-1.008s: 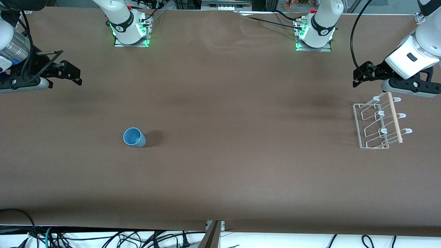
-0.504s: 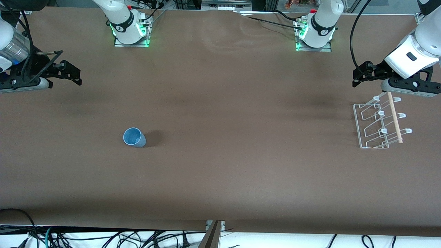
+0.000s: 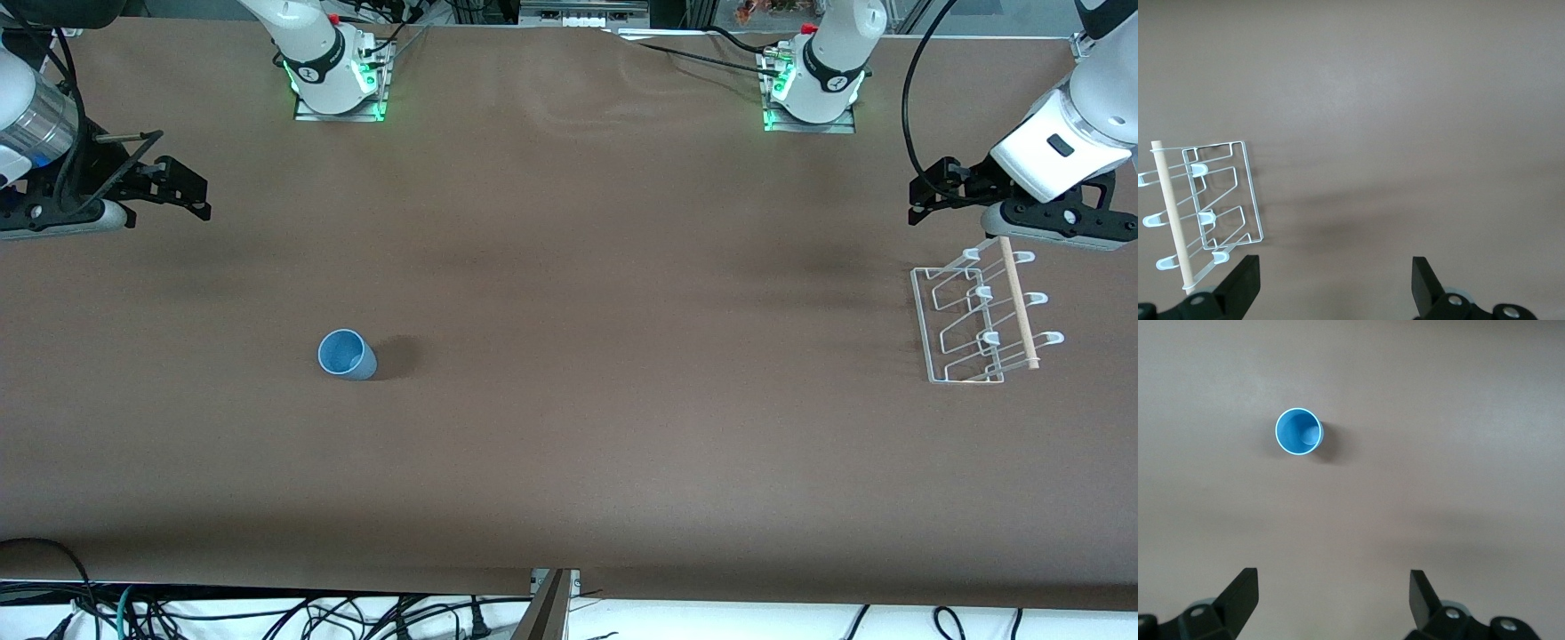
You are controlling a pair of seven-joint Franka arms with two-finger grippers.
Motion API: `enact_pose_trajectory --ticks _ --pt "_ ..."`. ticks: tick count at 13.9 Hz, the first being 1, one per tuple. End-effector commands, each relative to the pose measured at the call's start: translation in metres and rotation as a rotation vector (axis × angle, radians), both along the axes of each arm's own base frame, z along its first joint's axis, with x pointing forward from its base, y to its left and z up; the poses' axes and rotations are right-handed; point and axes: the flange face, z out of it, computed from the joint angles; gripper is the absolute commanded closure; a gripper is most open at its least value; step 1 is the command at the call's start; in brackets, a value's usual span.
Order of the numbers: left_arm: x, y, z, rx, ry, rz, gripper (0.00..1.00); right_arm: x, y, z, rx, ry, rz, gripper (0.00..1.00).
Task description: Transfer cup to left arm and place on rack
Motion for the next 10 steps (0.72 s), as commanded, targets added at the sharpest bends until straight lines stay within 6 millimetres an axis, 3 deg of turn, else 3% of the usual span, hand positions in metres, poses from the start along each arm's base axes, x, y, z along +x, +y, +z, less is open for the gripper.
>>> enact_pose_trajectory --ticks 1,10 --pt "0.0029 -0.0023 0.003 -0.008 -0.001 -0.027 0.0 0.0027 -0.0021 0.005 -0.013 0.004 0.009 0.0" --pt "0.0089 -0.0016 -0.0009 -0.009 -0.015 -0.025 0.0 0.004 -0.0012 0.0027 -0.011 0.007 0.007 0.0"
